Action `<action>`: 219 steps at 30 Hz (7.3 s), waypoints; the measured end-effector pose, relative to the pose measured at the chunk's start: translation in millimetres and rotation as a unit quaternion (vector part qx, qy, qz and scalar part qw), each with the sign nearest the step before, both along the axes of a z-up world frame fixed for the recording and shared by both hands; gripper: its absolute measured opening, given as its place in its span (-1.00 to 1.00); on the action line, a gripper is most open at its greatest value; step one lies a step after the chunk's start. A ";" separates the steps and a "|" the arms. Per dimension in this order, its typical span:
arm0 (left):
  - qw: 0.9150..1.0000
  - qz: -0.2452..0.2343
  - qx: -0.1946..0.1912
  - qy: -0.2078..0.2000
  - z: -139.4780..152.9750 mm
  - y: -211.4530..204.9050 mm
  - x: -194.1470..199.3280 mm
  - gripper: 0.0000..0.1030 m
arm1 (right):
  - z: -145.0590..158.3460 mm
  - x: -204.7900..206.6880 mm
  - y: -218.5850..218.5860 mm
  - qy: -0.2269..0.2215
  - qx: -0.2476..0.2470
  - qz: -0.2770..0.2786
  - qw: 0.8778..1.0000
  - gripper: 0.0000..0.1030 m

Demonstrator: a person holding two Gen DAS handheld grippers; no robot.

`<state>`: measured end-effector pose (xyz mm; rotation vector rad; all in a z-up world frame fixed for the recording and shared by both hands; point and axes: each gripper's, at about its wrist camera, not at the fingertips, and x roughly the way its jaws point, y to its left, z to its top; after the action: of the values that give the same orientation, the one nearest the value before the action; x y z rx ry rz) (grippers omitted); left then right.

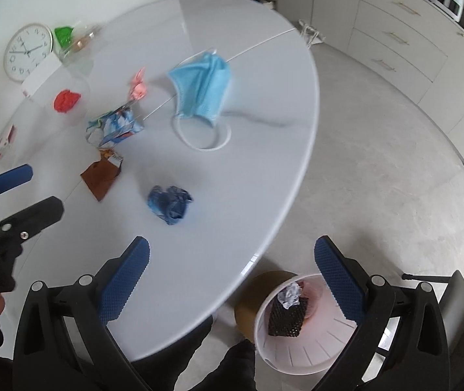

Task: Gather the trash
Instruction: 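Move both tools back over the table toward the remaining trash, then grasp the brown paper bag with the left tool while the right tool grasps the denim cloth, then carry bag and denim cloth over the wastebasket and open both tools, then move both tools back over the table toward the mask and red tissue, then grasp the red tissue with the left tool while the right tool grasps the blue mask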

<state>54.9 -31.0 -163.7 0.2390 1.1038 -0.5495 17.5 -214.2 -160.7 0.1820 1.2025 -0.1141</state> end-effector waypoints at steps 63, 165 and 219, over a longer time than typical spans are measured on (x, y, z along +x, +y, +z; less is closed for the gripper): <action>0.999 0.002 0.012 0.034 -73.8 7.9 53.2 0.44 | -46.7 46.4 32.6 0.023 0.043 -0.002 0.999 -0.26; 0.975 -0.219 -0.026 0.007 19.7 -158.5 -107.5 0.85 | -18.5 -161.5 -115.9 0.029 0.006 -0.185 0.982 0.93; 0.981 0.195 0.016 -0.008 -83.8 140.6 270.3 0.38 | -47.5 216.0 -5.6 -0.003 0.051 -0.024 0.998 0.16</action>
<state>325.3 109.6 -247.5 0.0502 1.1087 -0.1804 233.5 -219.7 -208.2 0.3008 1.1995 -0.0937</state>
